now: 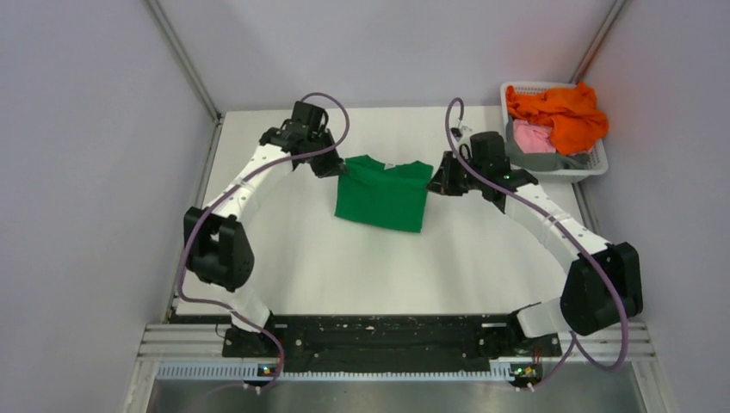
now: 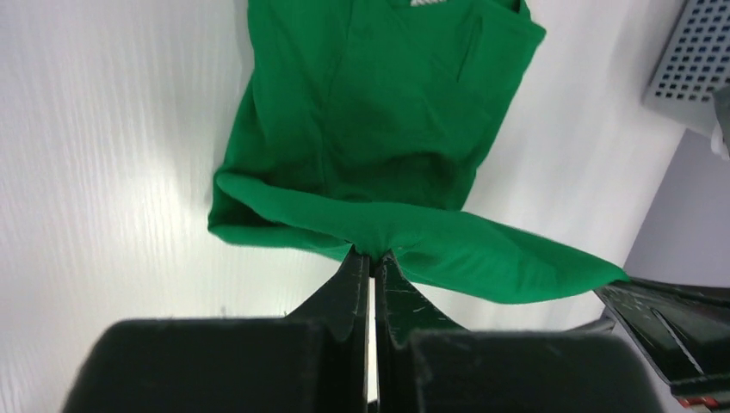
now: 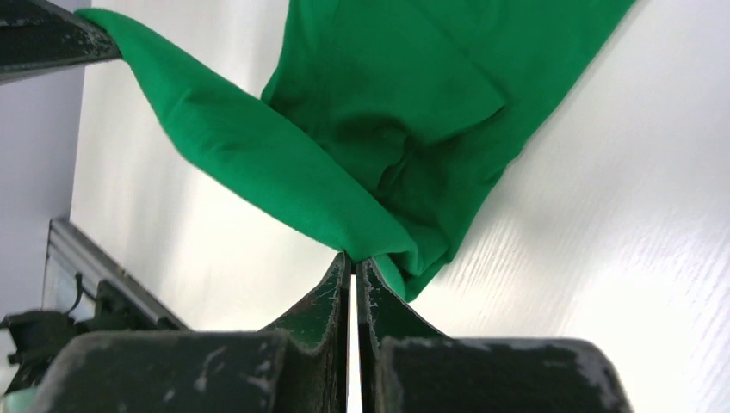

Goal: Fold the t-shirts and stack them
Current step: Fold the long partially folded tshirt into a neat square, then put the neatly folded tshirt into the corner of the board with the left arm

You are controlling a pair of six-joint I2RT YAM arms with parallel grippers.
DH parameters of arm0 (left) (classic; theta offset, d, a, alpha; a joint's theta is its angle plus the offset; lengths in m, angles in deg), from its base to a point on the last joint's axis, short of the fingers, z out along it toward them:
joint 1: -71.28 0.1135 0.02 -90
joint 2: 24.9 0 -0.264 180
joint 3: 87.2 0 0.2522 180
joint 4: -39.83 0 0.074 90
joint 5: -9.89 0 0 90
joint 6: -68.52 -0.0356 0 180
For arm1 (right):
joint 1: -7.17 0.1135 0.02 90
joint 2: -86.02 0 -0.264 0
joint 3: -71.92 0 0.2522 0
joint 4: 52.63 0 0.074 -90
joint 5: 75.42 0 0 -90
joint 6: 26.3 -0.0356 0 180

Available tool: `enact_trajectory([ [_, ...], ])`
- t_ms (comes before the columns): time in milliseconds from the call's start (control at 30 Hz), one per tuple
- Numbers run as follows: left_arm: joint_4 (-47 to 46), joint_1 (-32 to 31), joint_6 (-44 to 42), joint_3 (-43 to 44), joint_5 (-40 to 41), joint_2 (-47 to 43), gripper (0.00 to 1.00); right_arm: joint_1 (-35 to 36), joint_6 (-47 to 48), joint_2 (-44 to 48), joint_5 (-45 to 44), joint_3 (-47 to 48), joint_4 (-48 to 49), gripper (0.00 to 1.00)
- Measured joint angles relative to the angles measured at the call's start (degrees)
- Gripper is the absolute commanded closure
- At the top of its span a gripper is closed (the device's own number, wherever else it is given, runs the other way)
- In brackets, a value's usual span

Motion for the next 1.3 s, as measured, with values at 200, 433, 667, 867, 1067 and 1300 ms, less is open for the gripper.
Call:
enact_trajectory([
  [200, -0.3, 1.9, -1.2, 7.6, -0.2, 9.7, 1.00, -3.3, 0.7, -4.9, -0.9, 3.5, 2.7, 1.00],
  [433, -0.3, 2.6, -2.0, 17.7, -0.7, 19.5, 1.00, -6.4, 0.8, -13.3, -0.6, 7.4, 5.9, 1.00],
  [667, -1.9, 3.0, -1.9, 23.6, -0.8, 29.1, 0.95, -7.3, 0.8, -23.2, -2.9, 10.8, 10.3, 1.00],
  [867, -3.4, 3.1, -1.6, 29.7, -0.8, 37.8, 0.43, -7.6, 0.5, -31.9, -5.8, 14.0, 13.9, 0.46],
  [1067, -3.4, 3.3, -2.0, 34.5, -0.4, 41.0, 0.01, -7.7, 1.8, -38.3, -8.2, 21.9, 13.4, 0.06],
  [1300, -4.2, 3.3, -3.9, 24.0, 0.1, 33.8, 0.03, -7.8, 2.1, -31.4, -7.2, 16.7, 12.5, 0.01],
])
